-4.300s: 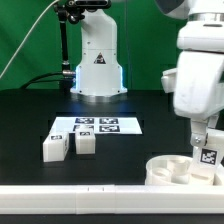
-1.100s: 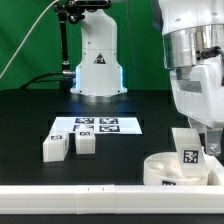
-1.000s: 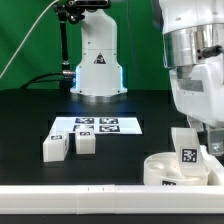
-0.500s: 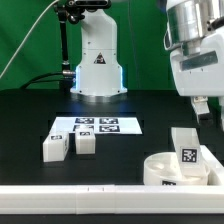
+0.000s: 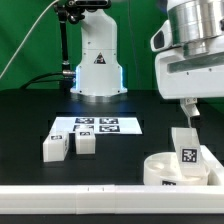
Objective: Assemble stool
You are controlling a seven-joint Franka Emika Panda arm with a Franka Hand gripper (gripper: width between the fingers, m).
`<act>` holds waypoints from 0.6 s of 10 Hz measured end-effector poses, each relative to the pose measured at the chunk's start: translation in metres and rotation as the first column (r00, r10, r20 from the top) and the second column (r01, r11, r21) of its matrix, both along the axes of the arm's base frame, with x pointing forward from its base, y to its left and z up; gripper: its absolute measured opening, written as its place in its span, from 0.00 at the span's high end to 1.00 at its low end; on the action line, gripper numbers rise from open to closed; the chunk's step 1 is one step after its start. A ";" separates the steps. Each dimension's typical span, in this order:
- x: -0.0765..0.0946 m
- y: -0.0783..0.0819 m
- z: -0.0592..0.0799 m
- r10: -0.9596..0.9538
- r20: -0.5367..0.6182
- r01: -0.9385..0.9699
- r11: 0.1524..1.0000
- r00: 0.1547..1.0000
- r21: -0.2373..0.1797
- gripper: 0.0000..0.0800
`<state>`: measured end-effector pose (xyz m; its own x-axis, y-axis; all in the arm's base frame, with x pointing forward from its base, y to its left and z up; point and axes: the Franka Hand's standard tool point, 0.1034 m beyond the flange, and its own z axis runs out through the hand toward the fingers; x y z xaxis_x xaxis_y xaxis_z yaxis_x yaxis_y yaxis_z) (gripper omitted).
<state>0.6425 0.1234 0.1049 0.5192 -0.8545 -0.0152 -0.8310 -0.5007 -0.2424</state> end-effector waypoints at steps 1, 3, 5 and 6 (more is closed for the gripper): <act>0.001 0.000 0.003 0.132 0.017 -0.132 0.990 0.991 -0.046 0.19; 0.005 -0.001 0.007 0.362 0.021 -0.358 0.927 0.932 -0.113 0.19; 0.004 -0.003 0.006 0.477 0.022 -0.470 0.871 0.878 -0.146 0.19; 0.005 -0.003 0.006 0.524 0.021 -0.515 0.842 0.851 -0.158 0.19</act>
Offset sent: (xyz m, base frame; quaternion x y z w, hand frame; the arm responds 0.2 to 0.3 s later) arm 0.0000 0.0000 0.0000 0.0000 0.0000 -0.1296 0.9916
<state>0.6470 0.1202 0.1113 0.8836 -0.4496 0.1311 -0.4253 -0.8875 -0.1774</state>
